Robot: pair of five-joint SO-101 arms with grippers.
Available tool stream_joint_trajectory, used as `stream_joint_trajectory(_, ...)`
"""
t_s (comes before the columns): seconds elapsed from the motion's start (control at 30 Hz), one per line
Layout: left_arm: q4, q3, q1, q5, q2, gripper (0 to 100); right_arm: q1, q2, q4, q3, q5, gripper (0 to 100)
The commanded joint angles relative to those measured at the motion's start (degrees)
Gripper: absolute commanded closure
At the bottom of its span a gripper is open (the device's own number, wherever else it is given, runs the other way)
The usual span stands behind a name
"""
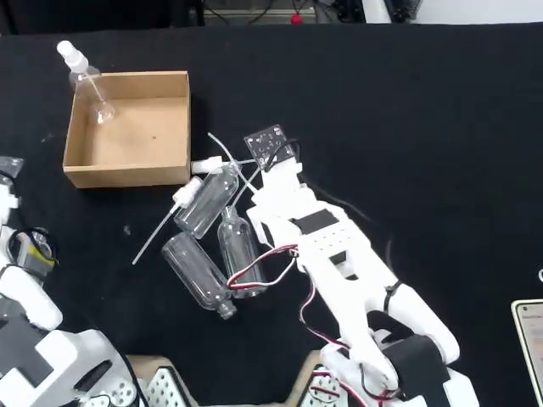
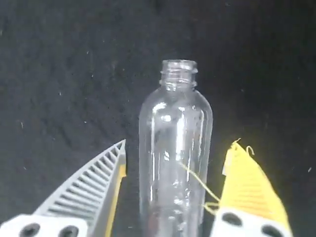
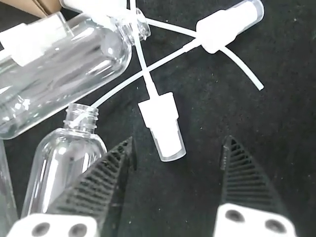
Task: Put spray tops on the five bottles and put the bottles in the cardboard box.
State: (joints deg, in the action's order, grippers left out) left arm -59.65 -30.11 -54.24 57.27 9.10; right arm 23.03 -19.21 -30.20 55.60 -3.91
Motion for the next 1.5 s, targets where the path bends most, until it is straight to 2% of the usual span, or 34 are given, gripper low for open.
stream_joint_trajectory(0.0, 0.79, 2.68, 0.92, 8.79, 0.26, 69, 0.53, -2.51, 0.88, -0.13, 0.00, 73.7)
stream_joint_trajectory(0.1, 0.88, 1.98, 1.01, 11.34, 0.09, 69, 0.53, -2.51, 0.88, -0.13, 0.00, 73.7)
stream_joint_trajectory(0.23, 2.99, 1.36, 2.77, 11.25, -2.81, 69, 0.53, -2.51, 0.88, -0.13, 0.00, 73.7)
stream_joint_trajectory(0.47, 5.45, 5.41, 4.26, 2.64, -13.01, 69, 0.53, -2.51, 0.88, -0.04, 0.00, 73.7)
stream_joint_trajectory(0.8, 5.19, 8.84, 4.26, 1.05, -15.21, 70, 0.53, -2.51, 0.88, -0.22, 0.00, 73.7)
stream_joint_trajectory(0.87, 5.19, 8.66, 4.26, 1.05, -15.21, 76, 0.53, -2.51, 0.88, -0.22, 0.00, 73.7)
stream_joint_trajectory(1.0, 4.13, 8.57, 4.18, 0.88, -15.21, 93, 0.53, -2.51, 0.88, -0.22, 0.00, 73.7)
stream_joint_trajectory(1.17, -1.58, 11.38, 3.74, 0.44, -13.71, 91, 0.53, -2.51, 0.88, -0.22, 0.00, 73.7)
stream_joint_trajectory(1.33, -8.00, 16.13, 2.77, -6.51, -4.75, 91, 0.53, -2.51, 0.88, -0.22, 0.00, 73.7)
stream_joint_trajectory(1.47, -6.95, 13.41, 4.53, -16.18, 2.29, 91, 0.53, -2.51, 0.88, -0.22, 0.00, 73.7)
